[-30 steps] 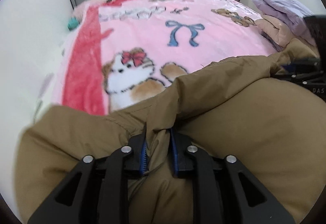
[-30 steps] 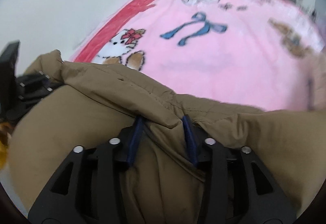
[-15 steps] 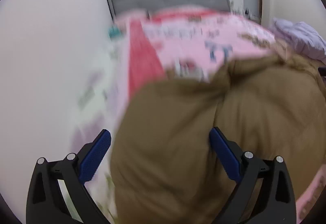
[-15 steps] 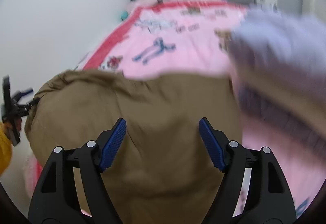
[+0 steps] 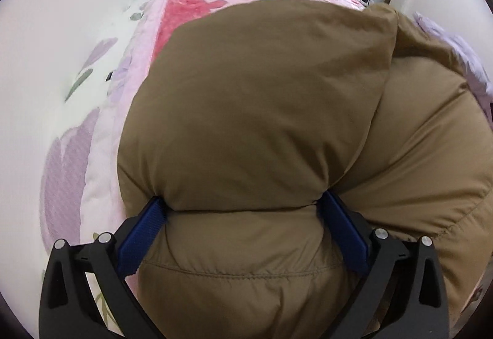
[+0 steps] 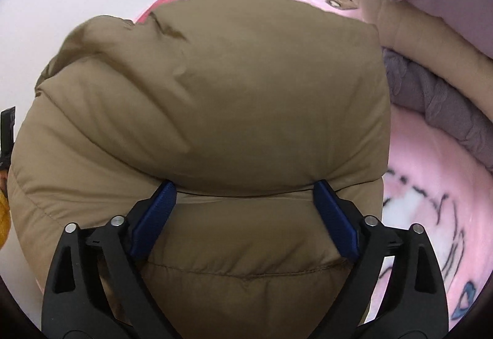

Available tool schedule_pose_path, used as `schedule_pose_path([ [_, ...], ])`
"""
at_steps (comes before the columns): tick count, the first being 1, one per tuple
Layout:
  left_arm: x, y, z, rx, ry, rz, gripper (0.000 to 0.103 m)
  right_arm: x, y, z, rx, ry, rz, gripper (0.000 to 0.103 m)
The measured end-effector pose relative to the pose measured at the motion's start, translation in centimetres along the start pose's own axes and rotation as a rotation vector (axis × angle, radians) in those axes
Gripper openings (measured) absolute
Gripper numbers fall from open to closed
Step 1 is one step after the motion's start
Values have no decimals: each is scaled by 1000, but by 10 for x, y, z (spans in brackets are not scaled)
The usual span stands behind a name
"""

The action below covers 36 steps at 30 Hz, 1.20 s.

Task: Fold large clothes
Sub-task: 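Grip the rolled jacket bundle with both grippers and lift it up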

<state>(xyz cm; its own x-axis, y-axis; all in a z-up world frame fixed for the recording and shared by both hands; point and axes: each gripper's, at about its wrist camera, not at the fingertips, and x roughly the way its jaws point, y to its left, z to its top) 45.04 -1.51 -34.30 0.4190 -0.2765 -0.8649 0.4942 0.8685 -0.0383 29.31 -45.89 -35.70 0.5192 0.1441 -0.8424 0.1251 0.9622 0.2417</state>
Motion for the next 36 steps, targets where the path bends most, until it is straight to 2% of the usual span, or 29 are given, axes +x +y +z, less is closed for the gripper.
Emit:
schedule_pose_path([
  [2, 0, 0, 0, -12, 7, -1, 99, 6, -2, 2, 27, 18, -16, 95],
  [8, -37, 9, 0, -39, -14, 18, 99, -6, 3, 17, 63, 70, -65, 92],
  [9, -47, 13, -3, -46, -39, 8, 99, -11, 4, 20, 63, 64, -66, 88],
  [11, -61, 24, -6, -60, -57, -3, 99, -30, 14, 23, 46, 14, -62, 88],
  [15, -59, 74, -8, -211, -13, -145, 99, -59, 31, 28, 39, -52, -86, 89],
  [17, -39, 101, -6, -322, 55, -232, 99, -69, 38, 27, 54, -64, -88, 89],
  [19, -6, 125, -9, -437, 166, -402, 99, -77, 44, 24, 71, -73, -87, 89],
  [20, 1, 128, -10, -451, 188, -441, 99, -82, 47, 23, 83, -73, -85, 89],
  [23, 23, 128, -6, -393, 207, -520, 99, -86, 59, 21, 96, -58, -85, 89],
  [26, 42, 120, -1, -389, 255, -664, 99, -82, 71, 17, 75, -20, -86, 89],
  [28, 51, 113, -2, -365, 277, -681, 99, -79, 81, 17, 57, 1, -87, 89],
  [32, 82, 119, -4, -437, 318, -770, 99, -77, 92, 15, 51, 21, -85, 89],
  [35, 82, 113, 3, -401, 333, -798, 99, -78, 97, 13, 58, 32, -78, 89],
  [36, 80, 108, 6, -377, 340, -830, 99, -79, 99, 12, 57, 31, -76, 89],
])
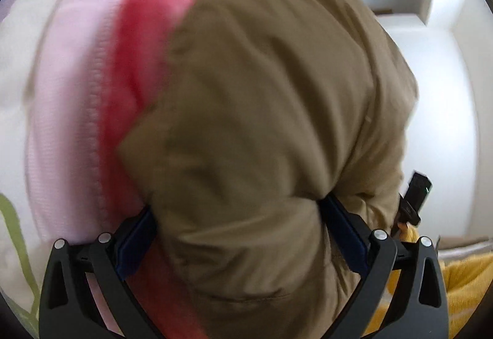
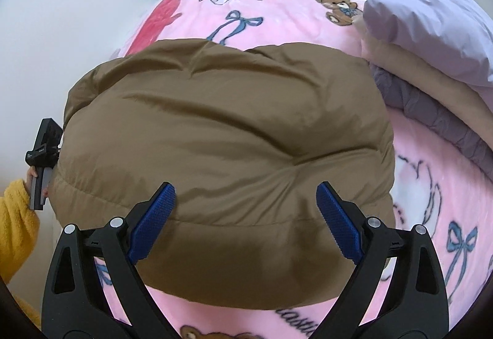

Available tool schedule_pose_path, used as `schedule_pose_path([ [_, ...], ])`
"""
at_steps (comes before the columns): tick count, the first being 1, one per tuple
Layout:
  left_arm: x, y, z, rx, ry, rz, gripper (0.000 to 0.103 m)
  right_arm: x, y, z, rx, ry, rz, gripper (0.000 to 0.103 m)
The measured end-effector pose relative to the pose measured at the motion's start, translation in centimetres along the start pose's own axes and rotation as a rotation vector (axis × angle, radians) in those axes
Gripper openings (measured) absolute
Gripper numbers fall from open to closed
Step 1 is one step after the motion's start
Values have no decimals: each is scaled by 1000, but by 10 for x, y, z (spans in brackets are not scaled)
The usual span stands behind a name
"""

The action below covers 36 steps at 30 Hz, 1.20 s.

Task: Fold large clothes
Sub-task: 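Grip the rolled jacket bundle with both grippers and lift it up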

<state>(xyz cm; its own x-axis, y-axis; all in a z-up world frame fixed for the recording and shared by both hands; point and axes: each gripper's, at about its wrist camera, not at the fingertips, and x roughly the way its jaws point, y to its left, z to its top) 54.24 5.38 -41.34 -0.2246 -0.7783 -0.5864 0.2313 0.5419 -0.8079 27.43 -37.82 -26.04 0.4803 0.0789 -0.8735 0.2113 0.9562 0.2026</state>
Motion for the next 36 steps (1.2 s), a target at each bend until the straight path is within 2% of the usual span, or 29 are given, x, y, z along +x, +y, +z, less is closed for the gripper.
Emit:
schedule_pose_path([
  [2, 4, -9, 2, 34, 28, -31, 99, -2, 3, -1, -2, 0, 2, 89],
  [4, 9, -15, 5, 59, 55, -93, 99, -2, 3, -1, 5, -2, 14, 89],
  [6, 16, -11, 9, 40, 53, -127, 99, -1, 1, -1, 0, -2, 7, 89],
  [8, 25, -5, 11, 14, 44, -110, 99, 1, -1, -1, -10, 6, -22, 90],
  [14, 21, -5, 2, 40, 4, -105, 99, 2, -31, 6, -108, 22, -107, 95],
  [19, 18, 1, -1, -26, -15, -111, 99, 24, -82, -3, -59, 134, -66, 95],
  [21, 20, 4, -4, -59, -13, -119, 99, 32, -100, -5, -35, 133, -46, 95],
  [24, 17, 10, 0, -93, -7, -117, 99, 49, -133, -3, 70, 147, 63, 95],
  [26, 16, 13, 2, -112, -2, -102, 99, 66, -157, 0, 145, 172, 174, 95],
  [30, 13, 19, -7, -148, 15, -76, 99, 103, -184, 1, 189, 261, 402, 95],
  [32, 12, 19, -7, -155, 17, -51, 99, 131, -193, -5, 288, 346, 539, 96],
  [33, 12, 18, -9, -154, 16, -37, 99, 139, -194, -7, 327, 374, 576, 96],
  [36, 16, 12, -13, -175, 8, -10, 99, 138, -182, -3, 277, 341, 602, 96],
])
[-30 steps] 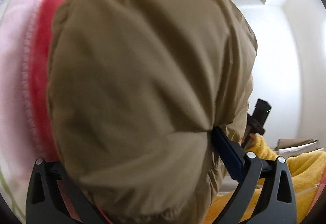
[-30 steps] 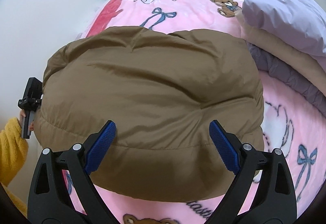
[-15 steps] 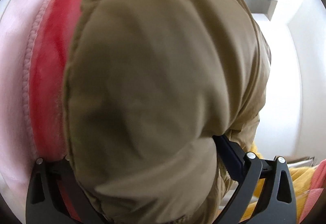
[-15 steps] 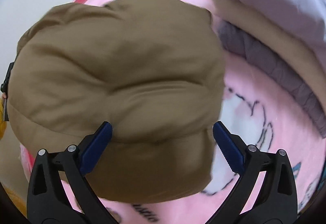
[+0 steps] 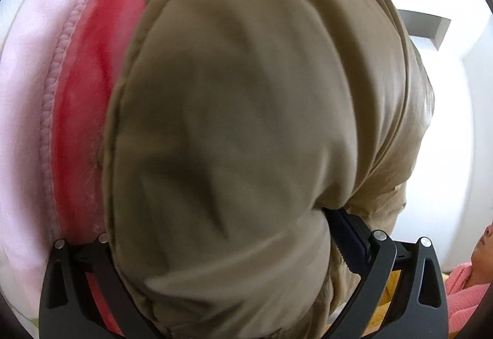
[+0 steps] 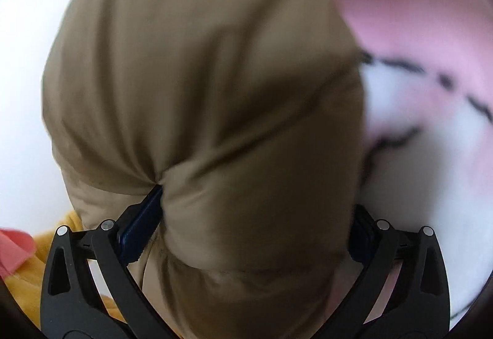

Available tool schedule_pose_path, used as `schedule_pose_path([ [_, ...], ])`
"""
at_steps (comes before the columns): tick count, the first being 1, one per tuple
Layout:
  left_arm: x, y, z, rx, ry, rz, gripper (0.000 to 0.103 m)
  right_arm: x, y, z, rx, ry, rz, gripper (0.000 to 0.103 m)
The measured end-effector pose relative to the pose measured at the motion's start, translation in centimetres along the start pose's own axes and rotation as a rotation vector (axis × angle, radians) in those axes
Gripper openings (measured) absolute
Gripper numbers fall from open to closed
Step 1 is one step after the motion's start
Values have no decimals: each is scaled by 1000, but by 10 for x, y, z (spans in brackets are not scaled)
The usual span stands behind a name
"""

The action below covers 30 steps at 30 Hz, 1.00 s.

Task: Fold large clothes
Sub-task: 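Grip the rolled jacket bundle with both grippers and lift it up, then carry the lifted jacket bundle with both grippers toward the folded clothes stack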

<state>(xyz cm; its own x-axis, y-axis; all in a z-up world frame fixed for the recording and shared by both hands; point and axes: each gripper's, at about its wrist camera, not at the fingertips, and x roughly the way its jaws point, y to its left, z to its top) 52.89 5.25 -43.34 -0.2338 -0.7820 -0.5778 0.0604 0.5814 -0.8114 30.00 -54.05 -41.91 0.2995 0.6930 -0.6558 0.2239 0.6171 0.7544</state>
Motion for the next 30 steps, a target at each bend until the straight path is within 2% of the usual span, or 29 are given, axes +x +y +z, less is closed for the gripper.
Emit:
schedule_pose_path([
  [3, 4, -12, 0, -4, 68, -60, 99, 1, 7, 3, -20, 2, 80, 96],
  [6, 7, -17, 2, 40, 108, -61, 99, 6, 9, 7, -39, 25, 137, 96],
  [12, 25, -6, 11, -13, 92, -26, 99, 37, 23, 21, -3, 89, 63, 96],
  [15, 26, -11, 10, -62, 55, 2, 99, 40, 35, 19, 67, 34, -4, 96],
  [16, 25, -13, 9, -66, 51, 10, 99, 39, 44, 17, 63, 18, -31, 94],
  [17, 25, -16, 7, -66, 42, 26, 99, 38, 52, 15, 52, 5, -46, 86],
  [18, 25, -19, 4, -71, 31, 41, 98, 34, 61, 12, 42, -15, -59, 73],
  [19, 23, -25, 0, -65, 14, 65, 95, 29, 70, 9, 37, -38, -79, 67],
  [20, 20, -35, -5, -54, -14, 92, 82, 24, 76, 6, 40, -55, -101, 55],
  [21, 16, -42, -8, -43, -39, 102, 62, 19, 85, 2, 28, -74, -136, 45],
  [24, 2, -77, -28, 57, -153, 223, 34, 9, 118, -8, -36, -98, -236, 29],
  [26, -3, -96, -39, 108, -201, 299, 26, -1, 143, -15, -97, -137, -278, 25],
  [27, -11, -107, -50, 115, -250, 300, 22, -8, 154, -19, -113, -159, -284, 24],
  [30, -46, -135, -92, 158, -385, 222, 20, -40, 203, -56, -183, -234, -298, 22],
])
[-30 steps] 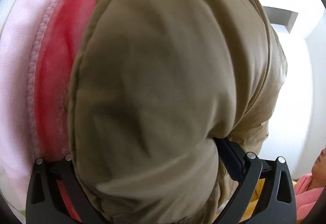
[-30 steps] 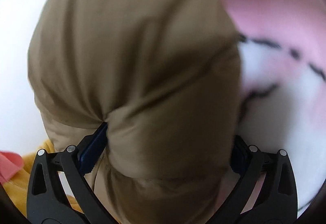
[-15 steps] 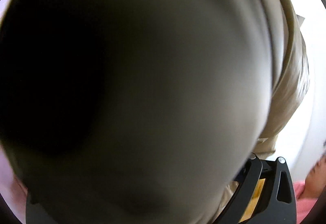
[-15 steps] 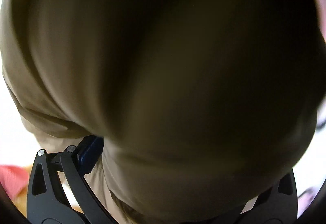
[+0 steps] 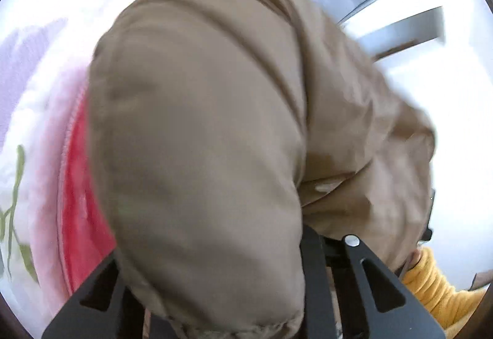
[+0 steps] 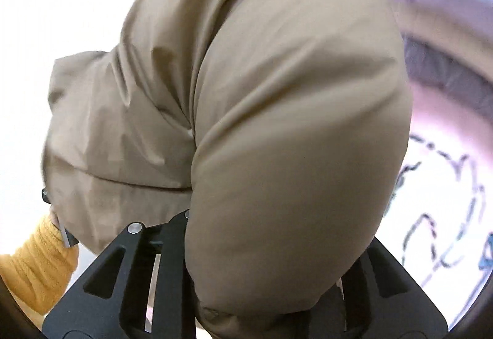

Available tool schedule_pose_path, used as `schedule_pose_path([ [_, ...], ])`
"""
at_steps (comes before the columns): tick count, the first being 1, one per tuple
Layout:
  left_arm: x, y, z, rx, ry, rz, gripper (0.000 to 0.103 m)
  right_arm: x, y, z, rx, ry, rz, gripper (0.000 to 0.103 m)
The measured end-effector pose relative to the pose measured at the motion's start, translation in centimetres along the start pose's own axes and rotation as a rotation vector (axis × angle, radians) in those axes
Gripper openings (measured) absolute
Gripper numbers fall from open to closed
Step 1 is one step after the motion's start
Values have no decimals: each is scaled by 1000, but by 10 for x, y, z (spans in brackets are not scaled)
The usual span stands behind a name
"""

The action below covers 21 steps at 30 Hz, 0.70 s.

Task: Fold large clothes
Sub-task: 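Carry the lifted jacket bundle with both grippers toward the folded clothes stack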

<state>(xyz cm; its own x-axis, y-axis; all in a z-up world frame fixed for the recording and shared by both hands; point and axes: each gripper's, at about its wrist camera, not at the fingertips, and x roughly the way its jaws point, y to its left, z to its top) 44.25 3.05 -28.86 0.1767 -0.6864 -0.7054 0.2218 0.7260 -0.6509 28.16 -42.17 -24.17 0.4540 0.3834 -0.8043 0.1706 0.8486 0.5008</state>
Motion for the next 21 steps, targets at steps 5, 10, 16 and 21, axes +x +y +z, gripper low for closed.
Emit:
schedule_pose_path([
  [5, -79, -31, -60, -14, -107, -20, 20, -75, 54, -66, -17, -59, -12, 22],
  [10, -132, -65, -114, 3, -107, -2, 20, -136, 88, -127, 26, -48, -70, 22],
  [16, -132, -125, -146, 79, -27, -34, 20, -216, 96, -173, 80, -95, -162, 22],
  [21, -104, -196, -137, 220, -4, -58, 20, -273, 81, -190, 72, -187, -213, 22],
])
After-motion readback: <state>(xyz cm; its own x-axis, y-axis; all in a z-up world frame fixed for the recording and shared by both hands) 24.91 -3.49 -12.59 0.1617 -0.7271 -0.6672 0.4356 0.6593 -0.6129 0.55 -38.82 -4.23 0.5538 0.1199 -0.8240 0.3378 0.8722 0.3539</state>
